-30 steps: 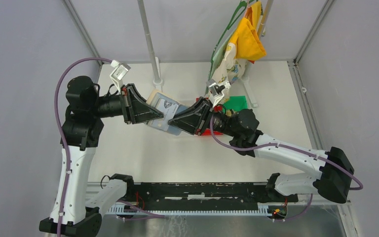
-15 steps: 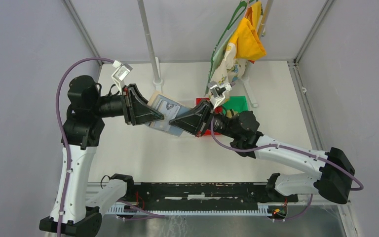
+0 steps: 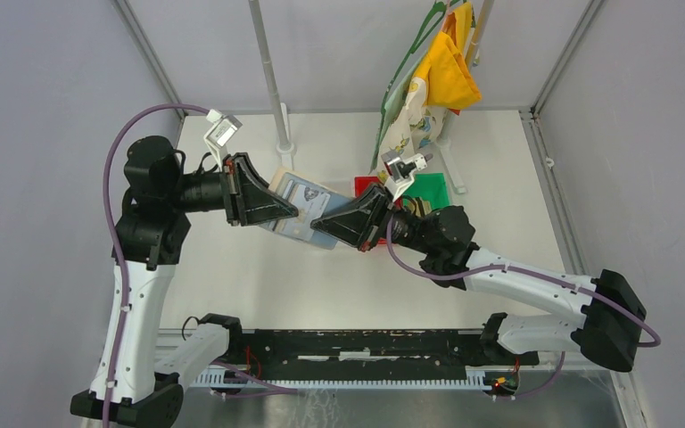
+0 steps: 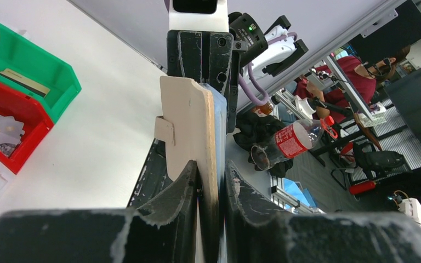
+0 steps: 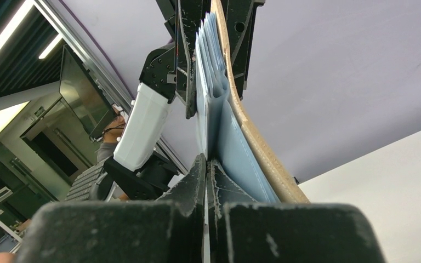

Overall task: Take the credit cards out of the card holder
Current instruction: Remove the credit card from the card holder.

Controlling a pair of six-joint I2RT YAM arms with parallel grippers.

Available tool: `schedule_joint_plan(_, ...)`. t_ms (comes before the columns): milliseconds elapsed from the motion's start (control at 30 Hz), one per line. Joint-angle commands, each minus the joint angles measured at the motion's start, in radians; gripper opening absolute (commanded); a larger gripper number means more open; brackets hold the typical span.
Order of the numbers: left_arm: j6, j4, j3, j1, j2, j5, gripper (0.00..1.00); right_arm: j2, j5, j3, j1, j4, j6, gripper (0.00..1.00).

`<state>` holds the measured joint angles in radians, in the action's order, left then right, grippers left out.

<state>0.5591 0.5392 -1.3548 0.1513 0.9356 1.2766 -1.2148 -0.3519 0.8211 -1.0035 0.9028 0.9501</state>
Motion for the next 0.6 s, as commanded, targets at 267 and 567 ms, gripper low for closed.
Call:
schedule_joint_plan(267, 0.114, -0.119, -0.04, 0.004, -0.019, 0.061, 0.27, 0.054, 0.03, -0.028, 0.011, 0.036, -0.005, 0.0)
schedule_joint_plan(567, 0.112, -0.127, -0.036, 0.005, -0.027, 0.038, 0.02, 0.022, 0.0, 0.001, 0.011, 0.059, 0.031, 0.36)
